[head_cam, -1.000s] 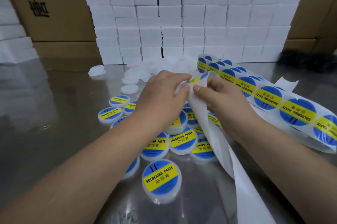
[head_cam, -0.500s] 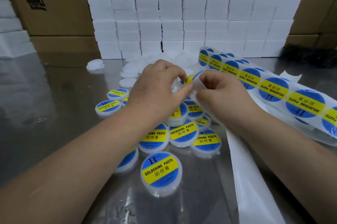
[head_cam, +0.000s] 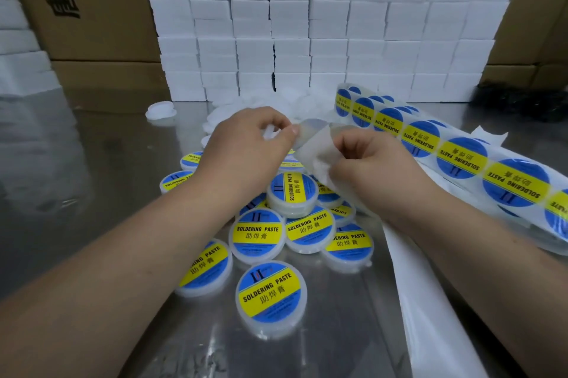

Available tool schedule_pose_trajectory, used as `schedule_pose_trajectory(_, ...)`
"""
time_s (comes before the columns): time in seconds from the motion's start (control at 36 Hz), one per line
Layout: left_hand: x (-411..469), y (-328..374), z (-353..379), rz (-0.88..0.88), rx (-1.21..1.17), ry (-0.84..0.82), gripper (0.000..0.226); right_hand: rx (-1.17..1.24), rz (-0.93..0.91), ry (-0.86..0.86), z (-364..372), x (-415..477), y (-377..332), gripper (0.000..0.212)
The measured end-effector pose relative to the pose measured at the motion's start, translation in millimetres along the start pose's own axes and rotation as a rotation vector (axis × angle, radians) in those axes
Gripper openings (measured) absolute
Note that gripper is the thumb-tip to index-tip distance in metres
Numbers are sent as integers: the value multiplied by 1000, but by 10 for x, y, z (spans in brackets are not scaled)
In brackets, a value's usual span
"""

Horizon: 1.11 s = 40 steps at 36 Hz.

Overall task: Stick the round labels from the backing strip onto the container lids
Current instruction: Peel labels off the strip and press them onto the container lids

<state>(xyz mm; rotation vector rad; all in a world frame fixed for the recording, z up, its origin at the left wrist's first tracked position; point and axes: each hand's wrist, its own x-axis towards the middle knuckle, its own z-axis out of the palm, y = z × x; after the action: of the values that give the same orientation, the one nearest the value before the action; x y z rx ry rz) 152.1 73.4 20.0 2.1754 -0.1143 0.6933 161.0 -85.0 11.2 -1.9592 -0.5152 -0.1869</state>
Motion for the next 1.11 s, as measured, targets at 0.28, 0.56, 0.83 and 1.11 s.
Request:
schedule_pose_trajectory(0.28, 58, -57, -46, -86, -22, 229, 22, -63, -4, 141, -17, 35, 32, 60)
schedule_pose_trajectory(0.56, 27, -58, -64, -29, 35, 239, 23, -180, -160, 283, -53, 3, 32, 73)
schedule_pose_trajectory(0.83, -8, -53, -50, 48, 121, 251, 20, -60, -137, 183, -18, -9, 13, 47)
schedule_pose_trajectory(1.11, -50, 4, -42, 174, 143, 234, 27, 162, 71, 242, -60, -7, -28, 44)
